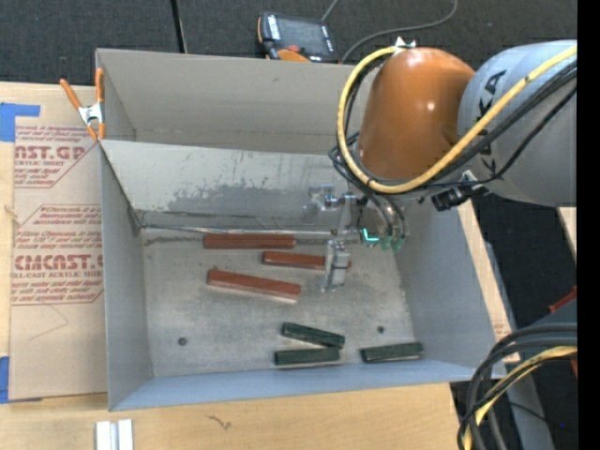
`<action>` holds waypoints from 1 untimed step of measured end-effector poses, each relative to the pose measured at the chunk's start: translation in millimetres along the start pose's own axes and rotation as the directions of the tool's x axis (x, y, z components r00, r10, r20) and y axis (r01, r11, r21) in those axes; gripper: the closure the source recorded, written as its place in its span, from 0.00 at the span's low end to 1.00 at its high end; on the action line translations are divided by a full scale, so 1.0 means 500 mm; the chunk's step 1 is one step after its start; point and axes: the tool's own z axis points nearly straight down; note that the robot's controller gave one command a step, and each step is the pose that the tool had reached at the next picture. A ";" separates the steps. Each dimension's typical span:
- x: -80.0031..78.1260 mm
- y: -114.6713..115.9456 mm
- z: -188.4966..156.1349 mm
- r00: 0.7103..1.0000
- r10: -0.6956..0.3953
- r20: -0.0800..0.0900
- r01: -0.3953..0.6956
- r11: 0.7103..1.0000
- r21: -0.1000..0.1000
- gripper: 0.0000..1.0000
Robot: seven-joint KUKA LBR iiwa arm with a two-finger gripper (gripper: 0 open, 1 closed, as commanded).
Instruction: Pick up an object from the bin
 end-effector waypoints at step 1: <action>0.002 0.007 0.280 0.989 0.148 0.001 -0.148 0.989 -0.001 0.00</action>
Offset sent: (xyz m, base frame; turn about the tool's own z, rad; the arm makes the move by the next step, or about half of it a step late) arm 0.0000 0.0028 -0.1353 0.1488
